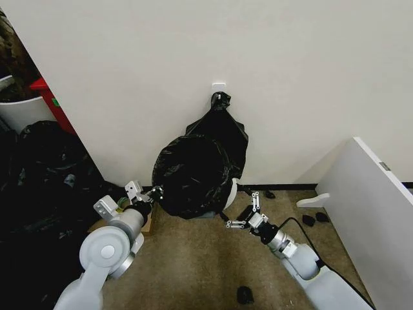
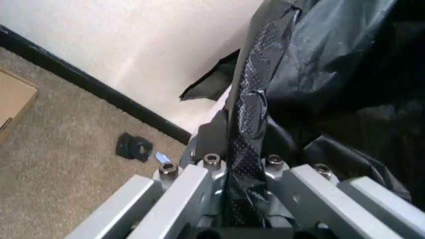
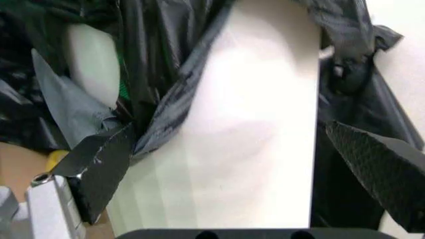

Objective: Place the garbage bag over the trash bin.

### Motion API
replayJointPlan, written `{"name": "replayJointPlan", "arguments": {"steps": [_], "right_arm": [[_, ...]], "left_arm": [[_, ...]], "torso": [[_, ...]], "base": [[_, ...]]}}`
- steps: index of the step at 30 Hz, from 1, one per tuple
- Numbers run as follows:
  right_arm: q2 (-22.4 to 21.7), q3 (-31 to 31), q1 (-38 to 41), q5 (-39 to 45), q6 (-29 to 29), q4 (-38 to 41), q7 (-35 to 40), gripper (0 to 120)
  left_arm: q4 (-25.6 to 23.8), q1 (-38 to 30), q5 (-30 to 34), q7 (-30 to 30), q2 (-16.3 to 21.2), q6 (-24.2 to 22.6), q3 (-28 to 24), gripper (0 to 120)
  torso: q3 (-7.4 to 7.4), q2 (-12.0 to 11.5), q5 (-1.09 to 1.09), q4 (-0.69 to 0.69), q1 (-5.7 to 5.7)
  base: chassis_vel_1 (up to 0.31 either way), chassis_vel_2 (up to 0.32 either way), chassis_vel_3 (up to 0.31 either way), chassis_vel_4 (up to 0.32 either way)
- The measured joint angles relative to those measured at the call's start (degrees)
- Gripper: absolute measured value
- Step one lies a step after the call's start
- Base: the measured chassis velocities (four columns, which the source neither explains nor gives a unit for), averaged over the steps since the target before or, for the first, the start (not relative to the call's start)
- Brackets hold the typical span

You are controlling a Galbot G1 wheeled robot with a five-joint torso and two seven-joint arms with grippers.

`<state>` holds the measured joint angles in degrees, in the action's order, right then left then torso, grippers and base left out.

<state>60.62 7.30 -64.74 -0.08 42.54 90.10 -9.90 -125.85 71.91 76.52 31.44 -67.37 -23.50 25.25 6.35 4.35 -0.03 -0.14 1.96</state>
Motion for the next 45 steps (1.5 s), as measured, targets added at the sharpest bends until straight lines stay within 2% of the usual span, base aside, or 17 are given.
{"name": "replayJointPlan", "arguments": {"steps": [10, 14, 16, 17, 18, 20, 21, 22, 24, 25, 27, 29, 31, 32, 33, 35, 45], "right_arm": [[-1.4, 1.2, -1.2, 0.7, 1.9, 0.8, 0.8, 100], [-2.2, 0.9, -2.1, 4.3, 4.4, 2.8, -3.8, 100], [-2.8, 1.2, -3.1, 7.7, 4.5, 3.7, -9.4, 100], [-3.2, 2.2, -3.5, 12.0, 4.5, 3.6, -16.0, 100], [-3.2, 2.2, -3.5, 12.0, 4.5, 3.6, -16.0, 100], [-3.6, 5.3, -3.3, 19.2, 4.5, 2.1, -26.8, 100], [-3.6, 5.3, -3.3, 19.2, 4.5, 2.1, -26.8, 100], [-3.7, 8.0, -2.6, 24.7, 4.5, 0.7, -33.2, 100], [-3.7, 10.1, -1.9, 28.0, 4.6, 0.1, -35.2, 100], [-3.7, 11.0, -1.7, 29.0, 4.6, 0.1, -34.4, 100], [-3.7, 11.2, -1.6, 23.9, 4.1, 2.9, -18.3, 100], [-3.6, 10.9, -1.7, 22.4, 3.5, 3.7, -14.9, 100], [-2.8, 9.1, -2.2, 14.9, -1.3, 7.8, 2.4, 100], [-2.3, 8.6, -2.4, 12.0, -3.0, 9.0, 7.6, 100], [-2.3, 8.6, -2.4, 12.0, -3.0, 9.0, 7.6, 100], [-0.6, 7.1, -2.9, 4.3, -5.2, 10.7, 15.6, 100], [2.0, 5.2, -3.7, -5.4, -5.2, 11.5, 19.0, 100]], "left_arm": [[1.0, 0.0, -0.6, 0.0, 0.3, 1.0, 0.7, 1], [2.4, -0.1, -1.5, -0.5, 0.2, 2.5, 0.3, 1], [3.3, -0.4, -2.3, -0.9, 0.1, 3.0, -0.1, 1], [4.0, -0.5, -3.0, -1.0, 0.1, 3.2, -0.5, 1], [4.0, -0.5, -3.0, -1.0, 0.1, 3.2, -0.5, 1], [5.2, -0.7, -4.3, -1.1, 0.1, 3.4, -1.0, 1], [5.2, -0.7, -4.3, -1.1, 0.1, 3.4, -1.0, 1], [6.1, -0.6, -5.0, -0.9, 0.1, 3.5, -1.6, 1], [6.7, -0.5, -5.5, -0.6, 0.2, 3.2, -2.1, 1], [7.1, -0.3, -5.8, -0.2, 0.2, 2.8, -2.6, 1], [7.6, 0.4, -7.2, 1.4, 0.7, -0.4, -4.8, 1], [7.7, 0.5, -7.6, 1.6, 0.9, -0.9, -5.0, 1], [8.1, 0.9, -10.4, 2.0, 2.1, -4.1, -6.6, 1], [8.3, 0.9, -11.2, 2.2, 2.5, -5.3, -7.2, 1], [8.3, 0.9, -11.2, 2.2, 2.5, -5.3, -7.2, 1], [9.4, 0.3, -12.5, 3.0, 2.7, -8.0, -9.6, 1], [12.7, -0.7, -15.1, 3.7, -0.2, -11.0, -15.5, 1]], "torso": [[0.00, 0.0, 0.00, -0.01, 0.00], [0.00, 0.0, 0.00, 0.00, 0.00], [0.00, 0.0, 0.00, 0.00, 0.00], [0.00, 0.0, 0.01, -0.01, 0.00], [0.00, 0.0, 0.01, -0.01, 0.00], [0.00, 0.0, 0.00, -0.01, 0.00], [0.00, 0.0, 0.00, -0.01, 0.00], [0.00, 0.0, 0.01, -0.01, 0.00], [0.00, 0.0, 0.01, 0.00, 0.00], [0.00, 0.0, 0.00, 0.00, 0.00], [0.01, 0.0, 0.00, 0.00, 0.00], [0.00, 0.0, -0.02, -0.01, 0.00], [0.00, 0.0, 0.02, 0.01, 0.00], [0.00, 0.0, 0.02, 0.01, 0.00], [0.00, 0.0, 0.02, 0.01, 0.00], [0.00, 0.0, 0.01, 0.00, 0.00], [0.00, 0.0, -0.02, -0.02, 0.00]], "base": [[0.000, 0.000, 0.000, 0.000], [0.000, 0.000, 0.000, 0.000], [0.000, 0.000, 0.000, 0.000], [0.000, 0.000, 0.000, 0.000], [0.000, 0.000, 0.000, 0.000], [0.000, 0.000, 0.000, 0.000], [0.000, 0.000, 0.000, 0.000], [0.000, 0.000, 0.000, 0.000], [0.000, 0.000, 0.000, 0.000], [0.000, 0.000, 0.000, 0.000], [0.000, 0.000, 0.000, 0.000], [0.000, 0.000, 0.000, 0.000], [0.000, 0.000, 0.000, 0.000], [0.000, 0.000, 0.000, 0.000], [0.000, 0.000, 0.000, 0.000], [0.000, 0.000, 0.000, 0.000], [0.000, 0.000, 0.000, 0.000]]}}
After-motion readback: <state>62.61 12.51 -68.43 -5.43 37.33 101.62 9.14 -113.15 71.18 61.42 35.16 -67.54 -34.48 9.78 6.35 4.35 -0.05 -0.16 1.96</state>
